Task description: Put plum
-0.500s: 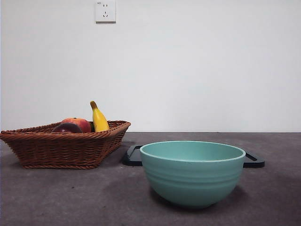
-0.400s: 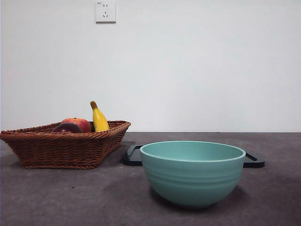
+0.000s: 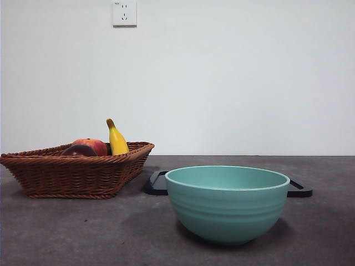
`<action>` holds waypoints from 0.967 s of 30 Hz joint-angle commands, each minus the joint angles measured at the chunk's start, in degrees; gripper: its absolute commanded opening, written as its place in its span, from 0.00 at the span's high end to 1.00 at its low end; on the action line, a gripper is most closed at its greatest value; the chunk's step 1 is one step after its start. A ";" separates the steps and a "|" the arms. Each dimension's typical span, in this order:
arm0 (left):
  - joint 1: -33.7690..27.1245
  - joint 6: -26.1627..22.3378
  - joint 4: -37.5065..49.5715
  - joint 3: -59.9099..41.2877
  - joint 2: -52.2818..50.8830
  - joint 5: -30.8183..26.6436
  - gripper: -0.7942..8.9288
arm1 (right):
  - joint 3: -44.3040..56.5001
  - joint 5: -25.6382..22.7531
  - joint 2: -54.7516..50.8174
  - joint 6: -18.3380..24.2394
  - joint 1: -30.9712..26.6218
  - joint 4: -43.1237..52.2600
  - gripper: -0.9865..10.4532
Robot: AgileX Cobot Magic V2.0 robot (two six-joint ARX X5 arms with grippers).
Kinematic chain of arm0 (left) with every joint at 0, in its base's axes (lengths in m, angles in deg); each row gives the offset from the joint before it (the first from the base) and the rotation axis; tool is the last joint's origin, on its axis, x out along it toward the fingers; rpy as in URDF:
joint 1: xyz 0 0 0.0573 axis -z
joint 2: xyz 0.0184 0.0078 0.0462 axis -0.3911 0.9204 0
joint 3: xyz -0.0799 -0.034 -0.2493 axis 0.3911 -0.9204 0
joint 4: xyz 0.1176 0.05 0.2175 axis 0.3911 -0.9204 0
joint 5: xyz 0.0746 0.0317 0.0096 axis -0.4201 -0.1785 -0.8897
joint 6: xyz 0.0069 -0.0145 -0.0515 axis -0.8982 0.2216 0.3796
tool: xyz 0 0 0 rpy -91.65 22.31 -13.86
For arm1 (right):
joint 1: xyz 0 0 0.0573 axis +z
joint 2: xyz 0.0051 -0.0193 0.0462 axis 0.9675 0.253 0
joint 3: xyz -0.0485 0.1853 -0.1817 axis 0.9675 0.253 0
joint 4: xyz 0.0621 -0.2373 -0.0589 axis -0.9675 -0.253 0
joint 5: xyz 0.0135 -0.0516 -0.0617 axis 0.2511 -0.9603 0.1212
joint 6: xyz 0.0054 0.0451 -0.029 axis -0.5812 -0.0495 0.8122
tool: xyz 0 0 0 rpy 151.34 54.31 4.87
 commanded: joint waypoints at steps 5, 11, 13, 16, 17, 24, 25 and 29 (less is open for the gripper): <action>-0.13 3.26 -1.95 3.93 0.09 0.04 0.91 | -3.89 0.17 -0.15 -5.22 0.02 -0.24 0.91; -0.13 4.37 -6.67 10.73 2.78 0.04 0.91 | -10.64 0.15 0.70 -5.14 0.02 -3.34 0.91; -0.13 4.31 -8.20 13.29 4.44 0.42 0.91 | -13.38 0.15 1.75 -4.66 0.02 -4.72 0.91; -0.13 3.69 -10.01 17.35 7.67 2.82 0.91 | -17.97 0.24 4.59 -3.50 0.02 -7.08 0.91; -0.13 3.23 -10.47 18.78 9.03 4.24 0.91 | -19.69 0.31 5.88 -2.71 0.04 -8.09 0.91; -0.09 -3.45 -15.69 29.16 19.71 13.14 0.91 | -31.76 5.38 16.94 1.42 0.04 -16.35 0.91; -0.09 -4.48 -16.59 30.56 21.14 14.49 0.91 | -33.33 6.40 18.53 1.92 0.04 -17.59 0.91; -0.09 -8.74 -21.05 36.50 27.15 20.22 0.91 | -40.24 11.69 25.66 4.35 0.04 -24.04 0.91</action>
